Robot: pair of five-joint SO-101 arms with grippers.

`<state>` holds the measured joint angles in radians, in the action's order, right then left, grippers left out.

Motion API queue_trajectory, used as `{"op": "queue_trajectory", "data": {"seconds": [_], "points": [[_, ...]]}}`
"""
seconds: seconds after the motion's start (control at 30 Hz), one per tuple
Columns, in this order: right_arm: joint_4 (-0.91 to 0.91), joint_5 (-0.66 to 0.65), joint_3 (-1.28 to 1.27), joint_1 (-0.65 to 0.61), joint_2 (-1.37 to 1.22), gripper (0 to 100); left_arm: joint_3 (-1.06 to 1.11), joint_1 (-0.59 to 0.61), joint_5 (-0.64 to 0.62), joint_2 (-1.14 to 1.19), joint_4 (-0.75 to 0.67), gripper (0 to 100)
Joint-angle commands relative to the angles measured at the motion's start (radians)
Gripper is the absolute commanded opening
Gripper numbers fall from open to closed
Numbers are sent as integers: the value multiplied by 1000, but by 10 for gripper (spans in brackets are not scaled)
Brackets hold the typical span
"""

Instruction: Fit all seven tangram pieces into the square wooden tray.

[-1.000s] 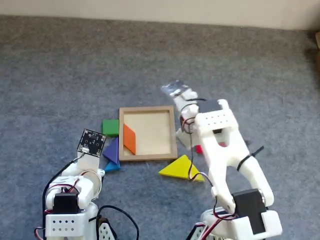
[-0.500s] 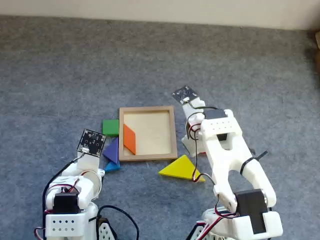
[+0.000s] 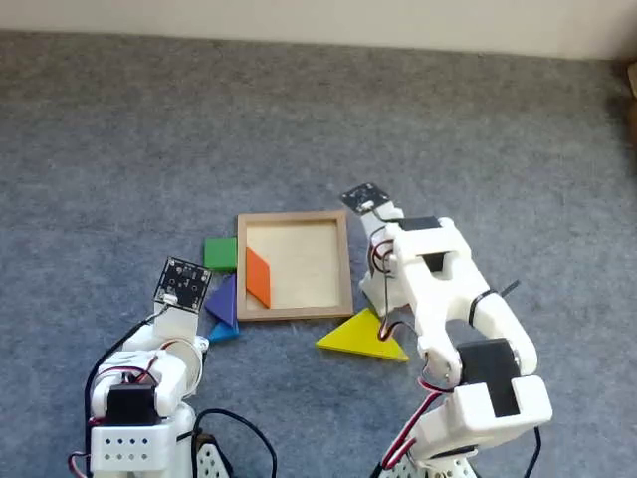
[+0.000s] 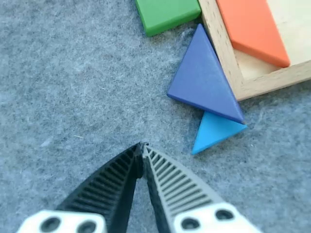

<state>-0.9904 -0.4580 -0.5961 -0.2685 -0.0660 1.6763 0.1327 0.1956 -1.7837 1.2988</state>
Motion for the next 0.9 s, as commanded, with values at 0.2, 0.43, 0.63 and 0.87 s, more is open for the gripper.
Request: {"op": "queue_trajectory", "data": {"seconds": [0.2,0.43,0.63,0.87], "points": [[16,6,62,30,-10,320,19,-19,6,-27,8,7],[16,8,61,31,-7,318,19,-19,6,-27,8,7],[-1,9,61,33,-7,318,19,-19,6,-27,8,7],[2,55,68,31,-10,309,19,-19,6,-27,8,7]]}}
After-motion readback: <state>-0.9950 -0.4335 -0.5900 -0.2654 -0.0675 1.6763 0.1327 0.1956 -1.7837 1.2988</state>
